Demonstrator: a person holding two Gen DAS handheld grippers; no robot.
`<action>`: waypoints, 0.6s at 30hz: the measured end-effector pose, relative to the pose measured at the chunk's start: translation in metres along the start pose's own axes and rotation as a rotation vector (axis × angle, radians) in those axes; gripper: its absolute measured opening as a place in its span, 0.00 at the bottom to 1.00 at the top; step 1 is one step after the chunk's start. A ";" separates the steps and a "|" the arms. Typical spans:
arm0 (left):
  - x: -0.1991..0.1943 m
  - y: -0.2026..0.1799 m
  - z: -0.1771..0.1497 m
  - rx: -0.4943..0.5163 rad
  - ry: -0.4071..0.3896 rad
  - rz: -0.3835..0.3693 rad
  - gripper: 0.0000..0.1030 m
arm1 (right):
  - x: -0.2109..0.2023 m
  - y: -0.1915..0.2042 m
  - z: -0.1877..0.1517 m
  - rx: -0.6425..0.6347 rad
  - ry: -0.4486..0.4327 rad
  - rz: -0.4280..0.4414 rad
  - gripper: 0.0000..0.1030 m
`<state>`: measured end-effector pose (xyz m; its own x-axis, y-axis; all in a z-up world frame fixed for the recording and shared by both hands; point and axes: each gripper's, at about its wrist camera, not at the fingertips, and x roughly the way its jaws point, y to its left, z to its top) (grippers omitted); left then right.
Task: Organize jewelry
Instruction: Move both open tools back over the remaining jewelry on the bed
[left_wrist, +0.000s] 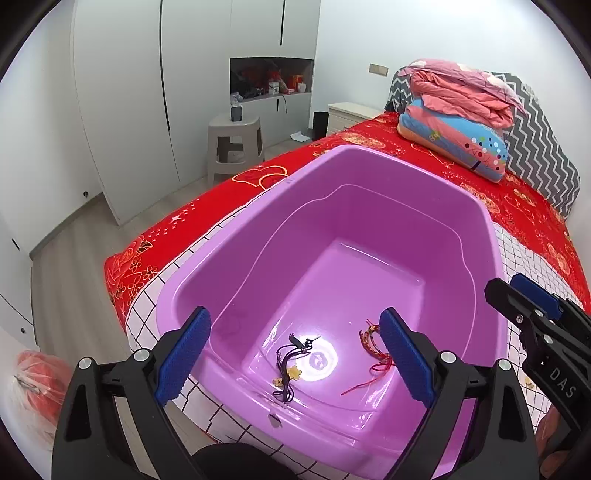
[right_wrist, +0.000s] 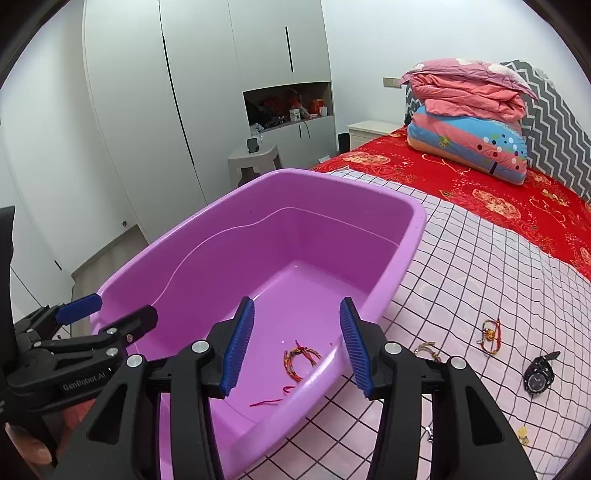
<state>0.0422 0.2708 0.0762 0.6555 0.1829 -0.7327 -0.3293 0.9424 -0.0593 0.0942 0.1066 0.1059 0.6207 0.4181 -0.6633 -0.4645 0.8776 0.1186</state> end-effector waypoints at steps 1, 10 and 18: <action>-0.002 -0.001 -0.001 0.002 -0.001 0.001 0.90 | -0.002 -0.001 -0.001 -0.002 -0.004 -0.004 0.45; -0.018 -0.014 -0.008 0.023 -0.024 0.006 0.93 | -0.035 -0.010 -0.019 0.002 -0.056 -0.022 0.57; -0.038 -0.039 -0.027 0.066 -0.039 -0.033 0.93 | -0.069 -0.038 -0.049 0.085 -0.078 -0.052 0.63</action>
<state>0.0116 0.2199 0.0880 0.6919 0.1608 -0.7039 -0.2619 0.9644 -0.0372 0.0381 0.0331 0.1116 0.6912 0.3857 -0.6111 -0.3773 0.9139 0.1500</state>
